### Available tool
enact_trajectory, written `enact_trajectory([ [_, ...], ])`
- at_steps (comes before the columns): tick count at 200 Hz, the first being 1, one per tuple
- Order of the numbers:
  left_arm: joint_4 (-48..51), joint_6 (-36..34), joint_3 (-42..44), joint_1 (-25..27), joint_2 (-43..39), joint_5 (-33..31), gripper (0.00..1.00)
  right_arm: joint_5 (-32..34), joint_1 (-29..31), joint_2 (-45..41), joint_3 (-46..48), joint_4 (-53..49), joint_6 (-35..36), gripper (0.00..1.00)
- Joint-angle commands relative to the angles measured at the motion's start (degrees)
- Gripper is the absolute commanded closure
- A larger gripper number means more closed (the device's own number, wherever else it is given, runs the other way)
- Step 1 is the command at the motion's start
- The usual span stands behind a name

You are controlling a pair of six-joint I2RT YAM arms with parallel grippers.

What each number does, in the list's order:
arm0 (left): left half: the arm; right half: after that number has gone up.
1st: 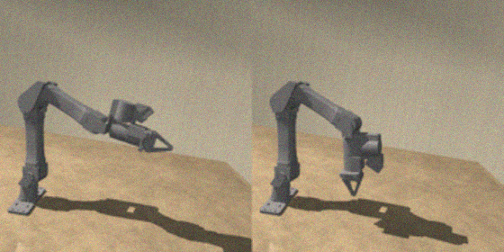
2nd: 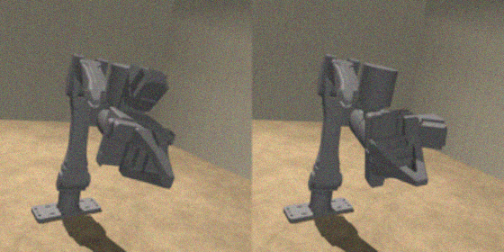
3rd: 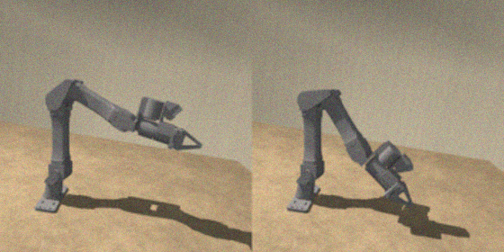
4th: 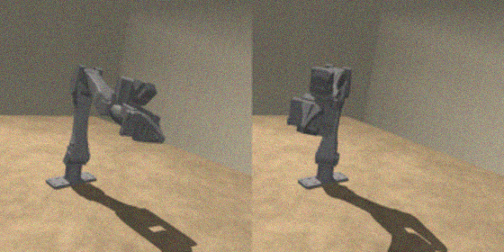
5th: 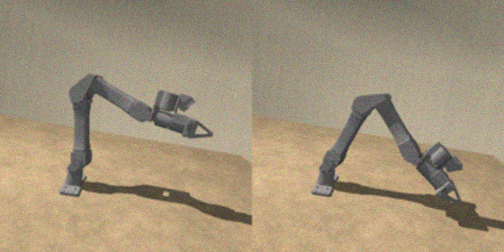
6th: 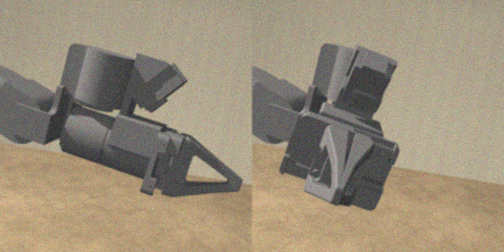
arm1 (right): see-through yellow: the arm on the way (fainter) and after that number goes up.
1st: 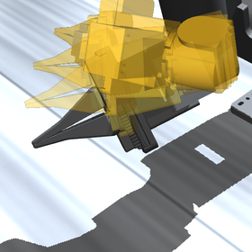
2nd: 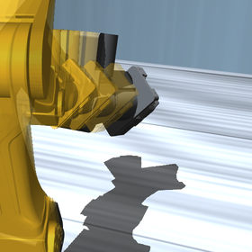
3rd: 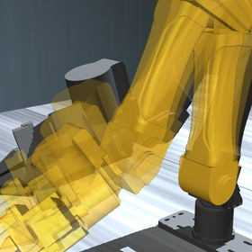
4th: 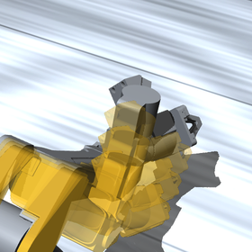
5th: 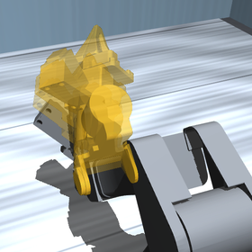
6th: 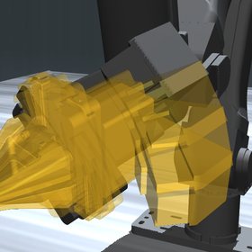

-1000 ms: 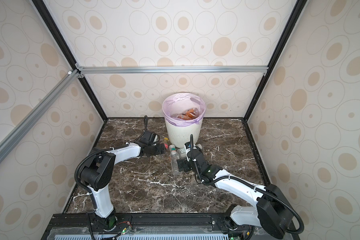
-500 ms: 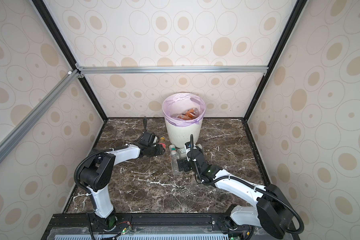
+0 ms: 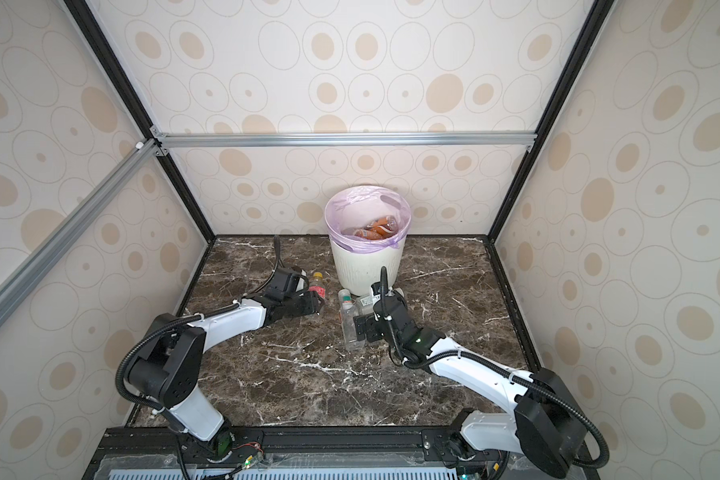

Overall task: Throw the plastic bottles in the bin
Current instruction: 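Close the left gripper on the Coke bottle and lift it, then close the right gripper on the Coke bottle held by the left gripper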

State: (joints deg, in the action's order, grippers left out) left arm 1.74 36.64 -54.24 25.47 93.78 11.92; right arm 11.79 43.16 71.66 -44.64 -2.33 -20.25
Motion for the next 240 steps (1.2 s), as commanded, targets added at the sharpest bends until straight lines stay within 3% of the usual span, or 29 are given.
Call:
enact_trajectory([
  [1, -6.34, -0.17, 2.24, 0.54, -3.78, 1.21, 0.42, 0.27, 0.38, 1.99, -5.70, -1.15, -3.41, 0.00],
  [109, -23.31, -2.02, 14.83, 2.89, -21.39, -0.60, 0.42, -4.36, 0.72, 17.56, -32.08, -4.48, -8.35, 0.00],
  [198, -26.53, -2.28, 16.68, 3.62, -24.19, 0.03, 0.42, -9.92, 0.90, 24.84, -38.99, -3.71, -9.89, 0.00],
  [240, -27.35, -2.54, 17.52, 3.88, -25.04, -0.40, 0.42, -12.30, 1.00, 28.16, -41.26, -3.04, -11.15, 0.06],
])
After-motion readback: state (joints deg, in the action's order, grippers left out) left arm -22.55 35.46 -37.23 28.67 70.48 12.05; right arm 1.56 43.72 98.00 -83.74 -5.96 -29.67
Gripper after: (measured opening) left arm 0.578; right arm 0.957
